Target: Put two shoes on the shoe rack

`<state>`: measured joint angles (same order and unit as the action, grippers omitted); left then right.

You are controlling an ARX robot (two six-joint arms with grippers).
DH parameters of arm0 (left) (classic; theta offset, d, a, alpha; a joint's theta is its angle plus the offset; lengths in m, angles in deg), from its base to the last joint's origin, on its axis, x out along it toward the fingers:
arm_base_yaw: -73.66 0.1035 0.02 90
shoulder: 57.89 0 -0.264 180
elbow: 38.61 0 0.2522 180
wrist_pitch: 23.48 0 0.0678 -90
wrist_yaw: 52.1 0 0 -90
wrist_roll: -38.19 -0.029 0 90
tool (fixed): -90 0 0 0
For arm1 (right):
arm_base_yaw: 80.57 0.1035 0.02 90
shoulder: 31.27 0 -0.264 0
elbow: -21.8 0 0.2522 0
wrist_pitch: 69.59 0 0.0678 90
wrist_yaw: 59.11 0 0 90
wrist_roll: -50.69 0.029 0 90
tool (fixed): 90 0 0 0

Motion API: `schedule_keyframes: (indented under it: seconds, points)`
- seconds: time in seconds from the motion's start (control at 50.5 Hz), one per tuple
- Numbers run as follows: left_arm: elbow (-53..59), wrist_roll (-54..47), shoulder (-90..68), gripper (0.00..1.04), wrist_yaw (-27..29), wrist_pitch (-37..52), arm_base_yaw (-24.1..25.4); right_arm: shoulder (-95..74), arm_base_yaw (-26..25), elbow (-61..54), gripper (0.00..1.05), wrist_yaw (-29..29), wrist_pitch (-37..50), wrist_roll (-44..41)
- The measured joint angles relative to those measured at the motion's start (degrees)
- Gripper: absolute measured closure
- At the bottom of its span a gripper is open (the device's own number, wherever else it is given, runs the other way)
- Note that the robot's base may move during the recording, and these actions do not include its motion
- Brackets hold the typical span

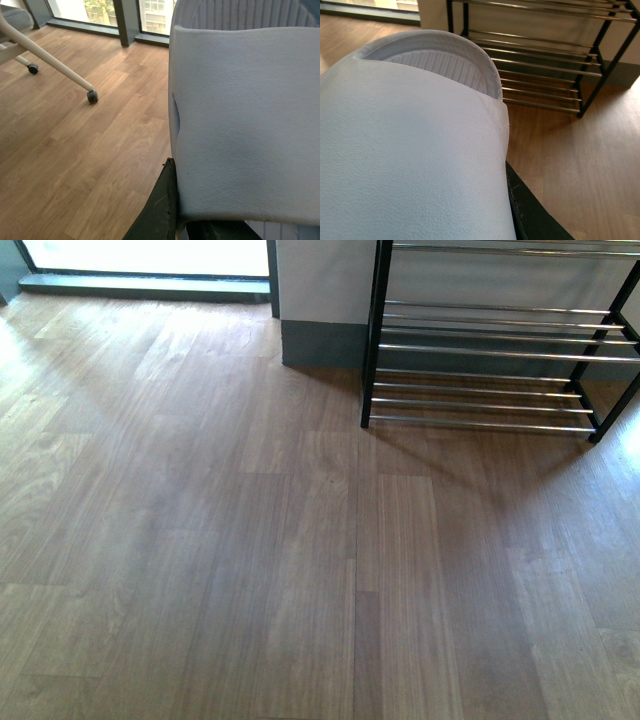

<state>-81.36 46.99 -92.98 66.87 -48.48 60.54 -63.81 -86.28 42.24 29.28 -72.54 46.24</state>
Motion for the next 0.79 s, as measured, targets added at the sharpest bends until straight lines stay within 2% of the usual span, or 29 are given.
schedule_keyframes:
  seconds: [0.792]
  points:
    - [0.0, 0.0, -0.1, 1.03, 0.2, 0.0, 0.0, 0.0, 0.0, 0.0, 1.03, -0.1, 0.0, 0.0]
